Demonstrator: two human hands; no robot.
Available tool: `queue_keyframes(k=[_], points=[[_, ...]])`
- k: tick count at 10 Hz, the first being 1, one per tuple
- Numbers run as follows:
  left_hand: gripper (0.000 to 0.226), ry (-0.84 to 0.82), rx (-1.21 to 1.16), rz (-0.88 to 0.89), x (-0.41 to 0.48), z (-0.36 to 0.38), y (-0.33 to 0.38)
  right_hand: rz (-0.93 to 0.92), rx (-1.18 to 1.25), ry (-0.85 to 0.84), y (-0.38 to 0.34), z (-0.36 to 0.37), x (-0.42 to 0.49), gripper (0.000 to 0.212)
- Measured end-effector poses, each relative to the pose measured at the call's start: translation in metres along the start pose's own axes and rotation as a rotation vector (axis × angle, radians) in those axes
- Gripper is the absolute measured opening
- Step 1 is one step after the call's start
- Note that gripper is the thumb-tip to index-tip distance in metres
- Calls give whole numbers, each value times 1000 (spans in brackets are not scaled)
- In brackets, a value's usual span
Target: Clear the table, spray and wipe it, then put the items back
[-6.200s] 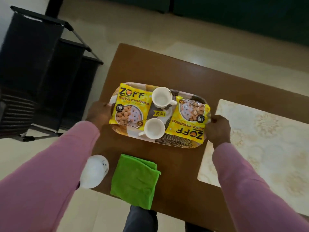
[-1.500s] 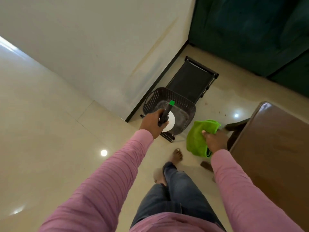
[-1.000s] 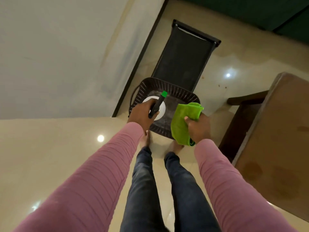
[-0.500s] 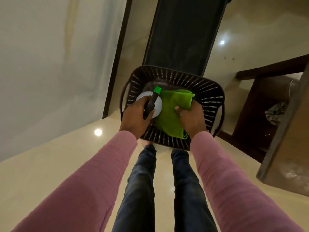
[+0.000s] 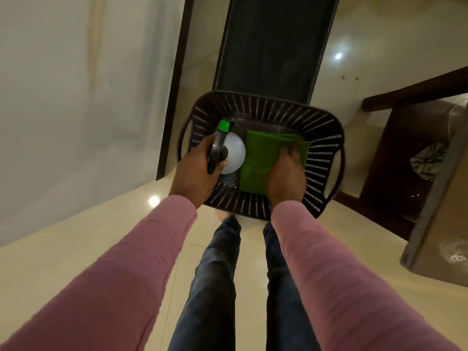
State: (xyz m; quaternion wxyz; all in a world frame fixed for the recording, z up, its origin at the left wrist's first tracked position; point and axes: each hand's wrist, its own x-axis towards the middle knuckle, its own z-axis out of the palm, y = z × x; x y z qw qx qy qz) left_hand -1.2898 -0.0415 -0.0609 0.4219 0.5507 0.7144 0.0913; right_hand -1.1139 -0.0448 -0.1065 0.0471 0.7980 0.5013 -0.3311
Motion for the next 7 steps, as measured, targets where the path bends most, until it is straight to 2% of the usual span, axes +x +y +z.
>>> queue_keyframes(k=[1, 2, 4, 5, 6, 7], points=[[44, 21, 34, -9, -3, -3, -1, -64, -134, -442, 9, 5, 4, 79], [48, 46, 33, -13, -10, -5, -2, -97, -134, -498, 11, 3, 8, 86], [68, 144, -8, -37, -52, 1, 12, -194, -65, -283, 8, -28, -14, 78], [75, 298, 68, -49, -84, 11, 38, -288, -29, -204, 8, -58, -40, 71], [77, 322, 147, -106, -117, 24, 77, -427, -102, -68, 14, -93, -68, 70], [79, 239, 267, -97, -138, 38, 107, -501, -194, 83, 30, -122, -91, 72]])
